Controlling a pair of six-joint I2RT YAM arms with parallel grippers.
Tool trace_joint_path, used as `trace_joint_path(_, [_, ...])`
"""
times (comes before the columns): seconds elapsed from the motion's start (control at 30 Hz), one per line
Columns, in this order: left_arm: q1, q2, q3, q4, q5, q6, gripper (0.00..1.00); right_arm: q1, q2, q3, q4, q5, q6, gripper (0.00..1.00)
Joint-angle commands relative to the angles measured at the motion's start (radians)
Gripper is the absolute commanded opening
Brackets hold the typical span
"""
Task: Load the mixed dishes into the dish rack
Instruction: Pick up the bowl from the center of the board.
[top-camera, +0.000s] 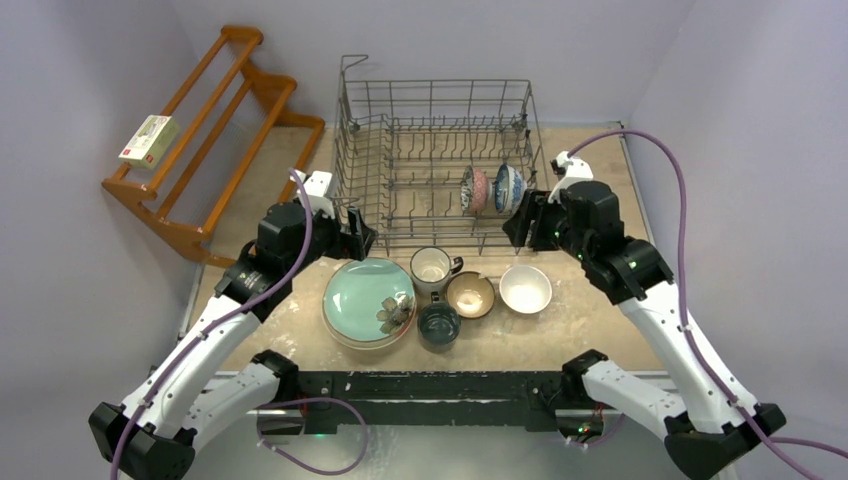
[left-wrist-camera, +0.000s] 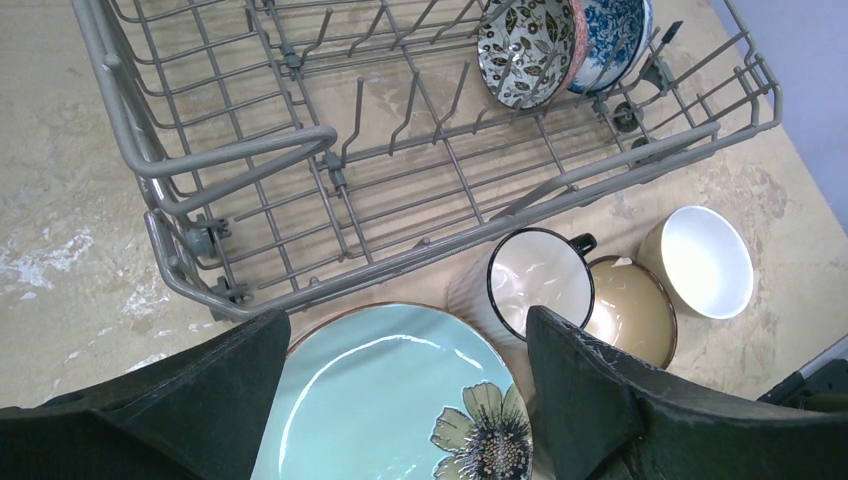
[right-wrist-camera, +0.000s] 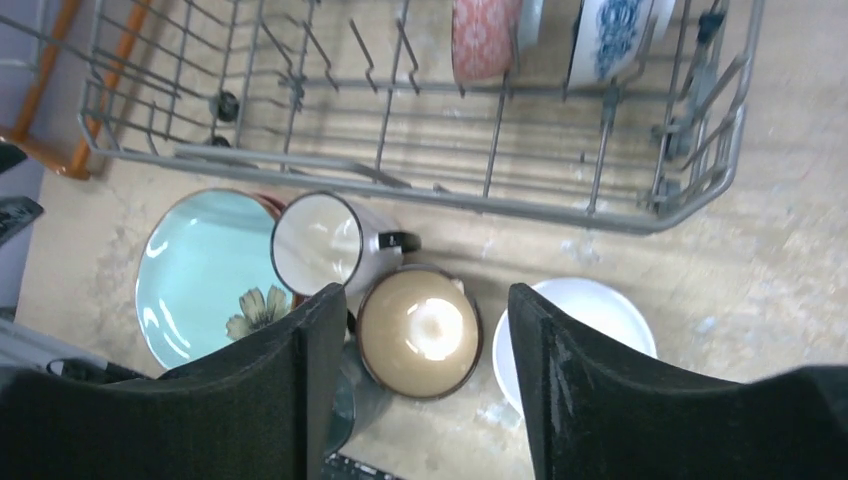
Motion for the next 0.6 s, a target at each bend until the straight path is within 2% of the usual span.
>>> trace_joint_path(0.0, [-0.003,-0.007,0.007,0.007,-0.007,0.009,0.86,0.002,0.012,-0.029,-0.099,-0.045,0.040,0.60])
trace_joint_path(0.13, [-0.005,-0.007,0.005,0.006,-0.010,0.009,0.86,0.002,0.021,-0.097,-0.119,-0.045,0.055,0.51])
trace_joint_path(0.43, [-0.010,-0.003,0.004,0.007,-0.005,0.006,0.86,0.026,0.047,-0.231,-0.104,-0.033,0.097,0.46])
trace_joint_path(0.57, [-0.009,-0.002,0.002,0.007,-0.005,0.005,0.86,0.088,0.091,-0.256,-0.078,-0.010,0.132,0.45])
